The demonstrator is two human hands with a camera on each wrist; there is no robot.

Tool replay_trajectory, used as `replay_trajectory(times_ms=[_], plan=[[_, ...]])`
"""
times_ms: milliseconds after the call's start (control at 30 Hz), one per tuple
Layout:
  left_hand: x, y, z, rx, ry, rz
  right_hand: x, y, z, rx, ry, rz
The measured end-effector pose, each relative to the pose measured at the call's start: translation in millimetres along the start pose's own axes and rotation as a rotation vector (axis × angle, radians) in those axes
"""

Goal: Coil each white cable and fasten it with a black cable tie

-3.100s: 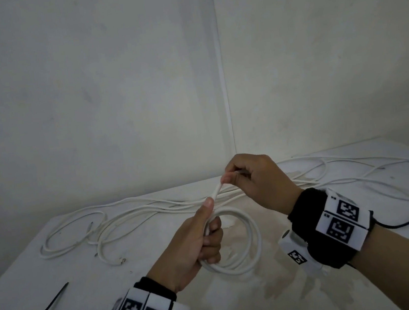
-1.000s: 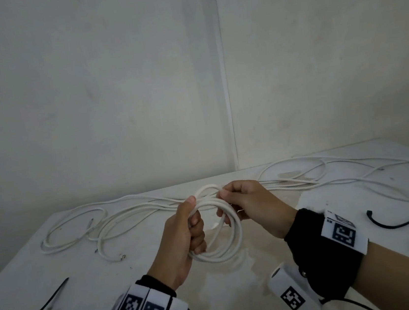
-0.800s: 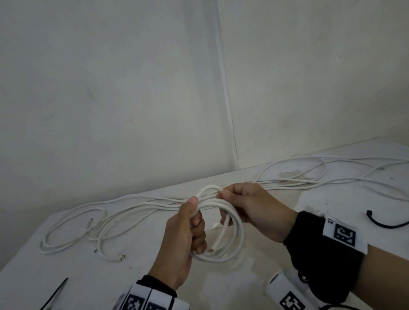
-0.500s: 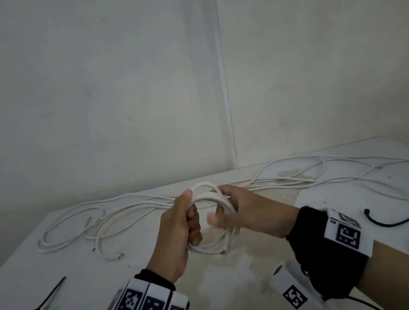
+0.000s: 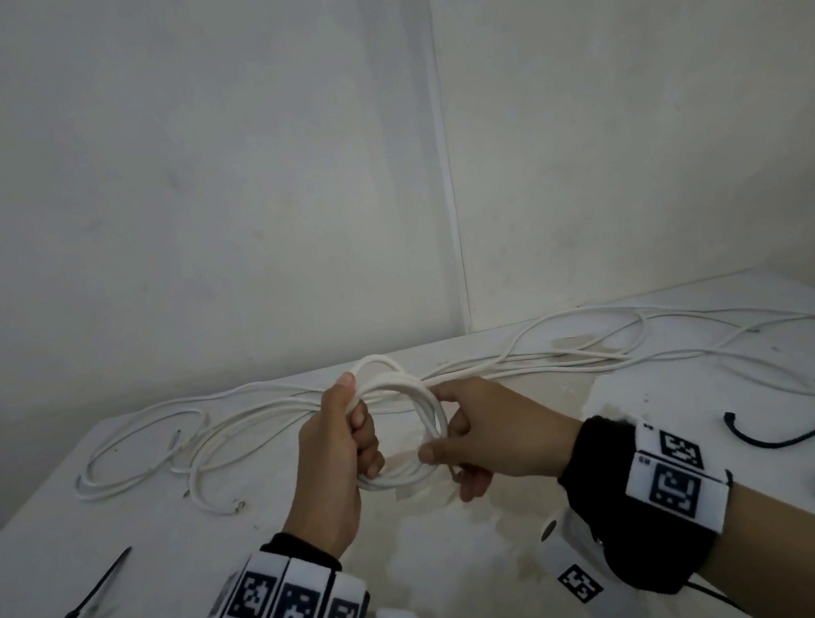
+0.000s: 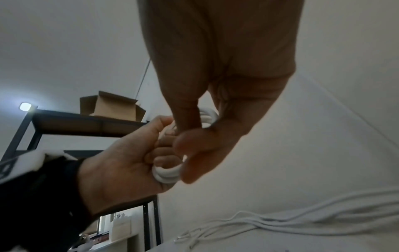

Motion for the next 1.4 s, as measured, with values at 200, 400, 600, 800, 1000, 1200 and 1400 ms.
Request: replay_trajectory(times_ms=[200, 400, 600, 800, 1000, 1200, 1400], plan=[[14.0, -24.8, -7.1, -0.116, -0.019, -0.068, -3.3, 1.9, -17.2, -0.142, 0.014, 0.041], [5.8, -14.6, -5.6, -0.084, -0.001, -0.012, 3.1, 11.2, -20.4, -0.19, 0.002, 0.047], [4.1, -9.1, -6.3, -0.172, -0.013, 0.012, 9.1, 13.3, 4.9, 0.257, -0.159, -0.017], [-1.0, -1.6, 8.3, -0.139, -0.072, 0.092, 7.4, -0.5, 11.8, 0.457, -0.252, -0.138], [-1.5, 1.9, -0.1, -0.018, -0.012, 0.075, 6.2, -5.0, 18.6, 0.489, -0.273, -0.141], [-3.3, 9.9, -3.2, -0.121, -0.021, 0.223, 7.0, -21.2, 21.7, 0.495, -0.272, -0.162], [-15.1, 5.7, 4.6, 0.027, -0.02, 0.361, 5.2, -18.1, 16.9, 0.43, -0.264, -0.136]])
Point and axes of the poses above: each hand's wrist, its own x-axis towards the middle knuckle, its own y-axis out of the palm, z = x × y, the point moved 9 cm from there along x, towards the middle knuckle, and after that the axes turned 9 degrees about y, right-handed, at the moved point
